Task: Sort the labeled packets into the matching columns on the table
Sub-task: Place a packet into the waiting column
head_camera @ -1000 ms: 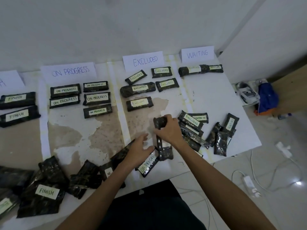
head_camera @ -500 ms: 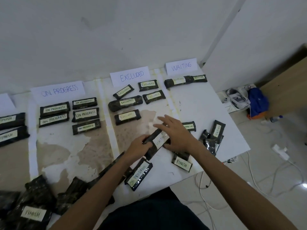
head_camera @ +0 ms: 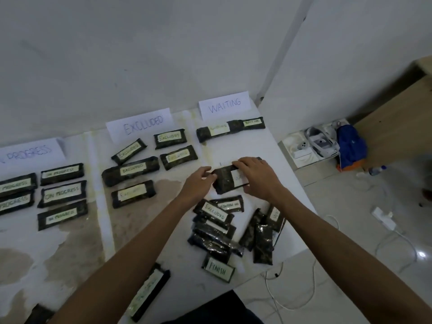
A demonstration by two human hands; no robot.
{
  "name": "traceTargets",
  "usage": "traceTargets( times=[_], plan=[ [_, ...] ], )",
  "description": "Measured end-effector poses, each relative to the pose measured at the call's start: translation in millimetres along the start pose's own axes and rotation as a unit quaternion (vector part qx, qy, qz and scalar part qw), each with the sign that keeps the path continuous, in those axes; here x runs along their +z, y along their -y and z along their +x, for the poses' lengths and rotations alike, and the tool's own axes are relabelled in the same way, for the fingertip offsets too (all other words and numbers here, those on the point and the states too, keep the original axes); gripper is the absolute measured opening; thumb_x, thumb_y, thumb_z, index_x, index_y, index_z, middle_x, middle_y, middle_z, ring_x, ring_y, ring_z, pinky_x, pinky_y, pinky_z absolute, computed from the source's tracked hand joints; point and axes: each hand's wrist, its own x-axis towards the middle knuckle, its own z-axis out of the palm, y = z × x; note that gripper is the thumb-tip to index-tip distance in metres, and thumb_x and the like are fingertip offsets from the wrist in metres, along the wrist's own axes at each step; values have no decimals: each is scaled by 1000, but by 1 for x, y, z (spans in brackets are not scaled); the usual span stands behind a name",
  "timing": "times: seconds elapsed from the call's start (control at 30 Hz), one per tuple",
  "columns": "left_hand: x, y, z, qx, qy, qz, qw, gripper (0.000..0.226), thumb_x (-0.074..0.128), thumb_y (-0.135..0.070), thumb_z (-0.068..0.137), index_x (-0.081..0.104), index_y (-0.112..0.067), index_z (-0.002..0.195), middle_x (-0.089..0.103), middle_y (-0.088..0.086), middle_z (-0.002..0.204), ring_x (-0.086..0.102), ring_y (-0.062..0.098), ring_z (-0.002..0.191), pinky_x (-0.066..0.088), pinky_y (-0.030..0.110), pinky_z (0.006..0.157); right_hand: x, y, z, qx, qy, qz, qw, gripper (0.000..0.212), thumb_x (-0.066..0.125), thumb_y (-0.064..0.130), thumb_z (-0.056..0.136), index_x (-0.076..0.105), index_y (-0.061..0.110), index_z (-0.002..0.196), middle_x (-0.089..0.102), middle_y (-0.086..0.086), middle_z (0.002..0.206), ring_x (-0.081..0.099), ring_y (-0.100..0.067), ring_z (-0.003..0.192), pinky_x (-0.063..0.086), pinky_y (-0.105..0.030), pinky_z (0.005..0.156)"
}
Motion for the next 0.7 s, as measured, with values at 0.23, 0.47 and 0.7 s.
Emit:
traceTargets(
  times=[0.23,0.47,0.7],
  plan=[
    [42,2,85,49,20,166,985,54,51,-23,90,32,-18,141,32,8,148,29,26,135,27,40,111,14,-108,56,86,50,-3,995,73,74,17,70,42,13,135,50,-12,129,48,-33,117,38,-45,98],
    [65,10,122,104,-12,288,952,57,53,-18,87,34,-12,140,27,10,150,22,30,134,24,39,110,29,-145,102,65,67,-3,996,71,73,17,72,42,15,136,47,-11,136,45,-30,123,33,-46,103],
    [54,18,117,147,5,272,951,53,53,-12,87,39,-10,138,34,10,147,30,29,130,26,35,109,32,-142,110,59,65,-4,996,75,72,16,74,37,15,141,41,-14,141,35,-31,132,27,-46,108]
  ],
)
